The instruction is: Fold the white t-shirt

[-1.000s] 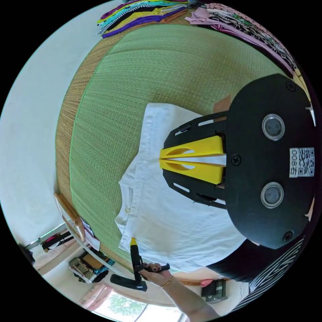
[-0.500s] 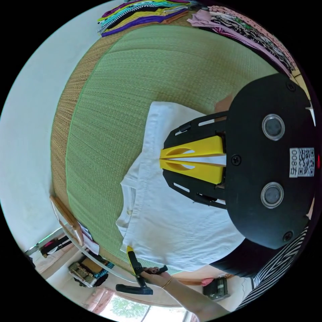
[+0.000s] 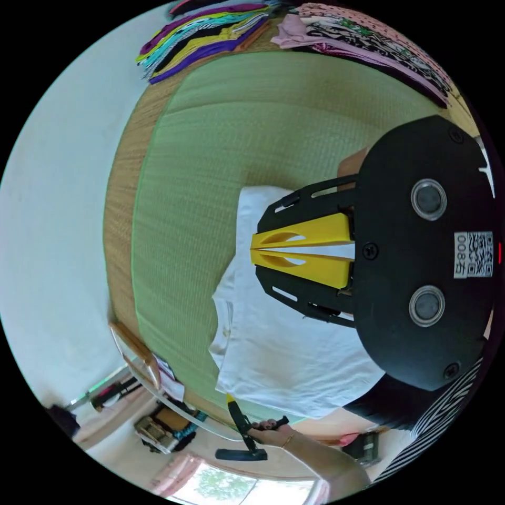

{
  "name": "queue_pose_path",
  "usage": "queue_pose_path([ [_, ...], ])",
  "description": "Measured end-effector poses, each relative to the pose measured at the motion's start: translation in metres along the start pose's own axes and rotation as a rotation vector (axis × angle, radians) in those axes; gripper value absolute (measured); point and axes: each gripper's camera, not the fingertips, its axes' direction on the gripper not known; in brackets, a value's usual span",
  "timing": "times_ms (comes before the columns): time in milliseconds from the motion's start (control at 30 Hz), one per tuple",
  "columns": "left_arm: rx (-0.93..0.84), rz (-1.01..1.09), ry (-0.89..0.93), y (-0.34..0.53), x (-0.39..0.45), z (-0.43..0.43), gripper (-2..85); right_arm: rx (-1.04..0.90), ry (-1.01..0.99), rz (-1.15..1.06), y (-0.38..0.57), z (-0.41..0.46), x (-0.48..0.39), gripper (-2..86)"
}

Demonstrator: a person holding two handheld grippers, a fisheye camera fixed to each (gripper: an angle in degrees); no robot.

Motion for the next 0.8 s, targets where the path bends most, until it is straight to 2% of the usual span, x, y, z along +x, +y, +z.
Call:
queue_pose_path([
  [100, -0.099, 0.041, -0.007, 0.013, -0.003, 0.015, 0.2, -0.032, -0.044, -0.114, 0.012, 0.008, -0.031, 0.1],
  [200, -0.110, -0.059, 0.062, 0.024, -0.023, 0.016, 0.3, -0.139, -0.024, -0.181, 0.022, 0.034, -0.046, 0.1],
  [233, -0.103, -0.087, 0.140, 0.027, -0.032, 0.012, 0.4, -0.118, -0.024, -0.167, 0.027, 0.032, -0.042, 0.1],
  [433, -0.050, -0.052, 0.299, 0.066, -0.062, -0.033, 2.1, -0.059, -0.145, -0.088, 0.070, -0.020, 0.004, 0.2],
  [667, -0.082, -0.143, 0.306, 0.151, -0.115, -0.076, 6.8, 0.036, -0.377, 0.121, 0.199, -0.090, 0.092, 1.6],
  [800, -0.151, -0.216, 0.302, 0.198, -0.144, -0.077, 7.8, 0.056, -0.444, 0.229, 0.269, -0.106, 0.128, 4.2],
])
